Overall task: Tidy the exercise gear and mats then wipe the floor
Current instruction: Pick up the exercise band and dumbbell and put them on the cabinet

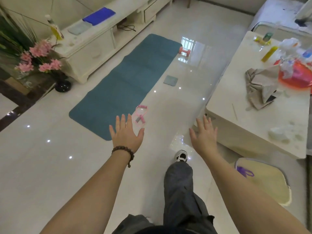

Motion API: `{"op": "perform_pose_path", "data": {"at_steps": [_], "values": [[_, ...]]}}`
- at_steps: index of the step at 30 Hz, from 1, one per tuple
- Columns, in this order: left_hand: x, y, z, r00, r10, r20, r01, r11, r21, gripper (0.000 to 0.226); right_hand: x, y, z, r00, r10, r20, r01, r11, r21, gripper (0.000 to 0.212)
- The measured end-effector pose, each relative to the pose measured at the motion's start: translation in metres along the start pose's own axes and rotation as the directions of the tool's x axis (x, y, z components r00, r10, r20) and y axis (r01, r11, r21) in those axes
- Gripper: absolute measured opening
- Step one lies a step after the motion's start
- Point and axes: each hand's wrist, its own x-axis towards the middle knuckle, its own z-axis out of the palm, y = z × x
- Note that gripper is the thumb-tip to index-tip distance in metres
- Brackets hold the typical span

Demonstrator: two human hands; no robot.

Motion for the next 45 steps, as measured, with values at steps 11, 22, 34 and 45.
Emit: {"op": "perform_pose_path", "data": {"at_steps": [11,22,34,45], "values": [[0.269,0.109,0.008,0.979,-0.2,0.029,0.201,0.979,-0.024,0.076,0.334,-0.02,-0.023,0.977,-0.142,0.16,0.163,0.979,-0.123,0.057],[0.405,0.116,0.012,0.887,-0.446,0.119,0.456,0.887,-0.077,0.075,0.52,-0.118,-0.004,0.882,-0.319,0.348,0.402,0.893,-0.201,0.058],[0.536,0.051,0.043,0.731,-0.648,0.212,0.679,0.723,-0.131,0.076,0.668,-0.25,0.093,0.71,-0.498,0.498,0.651,0.734,-0.194,0.055],[0.58,0.048,0.12,0.562,-0.785,0.262,0.827,0.526,-0.199,0.073,0.734,-0.276,0.198,0.504,-0.534,0.678,0.809,0.566,-0.156,0.056]]}}
